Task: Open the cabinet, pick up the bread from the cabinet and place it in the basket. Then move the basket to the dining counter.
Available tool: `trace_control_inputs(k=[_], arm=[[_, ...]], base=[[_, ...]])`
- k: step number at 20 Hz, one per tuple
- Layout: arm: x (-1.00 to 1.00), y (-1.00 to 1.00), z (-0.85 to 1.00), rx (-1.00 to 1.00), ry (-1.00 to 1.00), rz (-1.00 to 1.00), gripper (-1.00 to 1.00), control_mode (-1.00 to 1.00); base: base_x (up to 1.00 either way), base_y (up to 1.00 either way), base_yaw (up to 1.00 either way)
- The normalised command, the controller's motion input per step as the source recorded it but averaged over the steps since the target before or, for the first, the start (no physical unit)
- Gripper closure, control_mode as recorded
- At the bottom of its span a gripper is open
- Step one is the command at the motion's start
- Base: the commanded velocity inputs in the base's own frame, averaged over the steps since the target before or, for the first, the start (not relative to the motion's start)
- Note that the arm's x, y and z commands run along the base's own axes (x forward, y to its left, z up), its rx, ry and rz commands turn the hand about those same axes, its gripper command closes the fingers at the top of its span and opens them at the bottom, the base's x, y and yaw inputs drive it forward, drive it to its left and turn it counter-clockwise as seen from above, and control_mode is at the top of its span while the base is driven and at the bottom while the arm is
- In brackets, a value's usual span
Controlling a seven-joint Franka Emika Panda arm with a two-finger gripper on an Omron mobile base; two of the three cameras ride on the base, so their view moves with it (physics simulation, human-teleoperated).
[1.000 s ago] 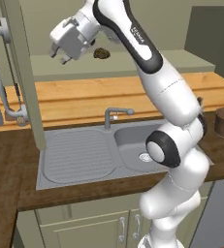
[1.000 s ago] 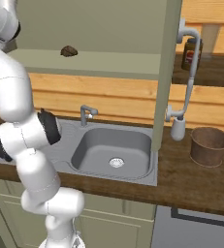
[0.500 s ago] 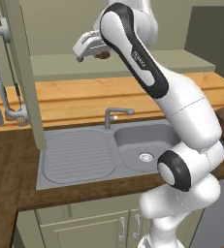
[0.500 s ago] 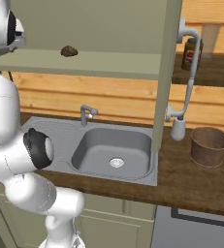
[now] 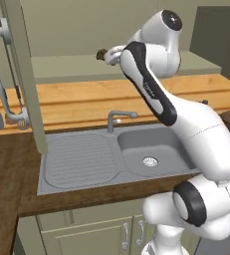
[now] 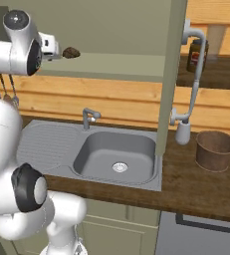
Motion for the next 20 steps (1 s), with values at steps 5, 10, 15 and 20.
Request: trace_control_inputs(k=[5, 10, 15, 20], arm=[[0.15, -0.31, -0.04, 0.27, -0.42, -0.34, -1.00, -1.00], [0.55, -0.22, 0.44, 0.14, -0.06, -0.21, -1.00, -1.00], [0.53, 0.04, 0.45, 0.08, 0.14, -0.06, -1.00, -1.00], [0.53, 0.03, 0.27, 0.03, 0.10, 0.00, -1.00, -1.00]], base=[[0.00, 0.00, 0.00], [0.00, 0.00, 0.00], [0.00, 0.00, 0.00], [0.00, 0.00, 0.00]])
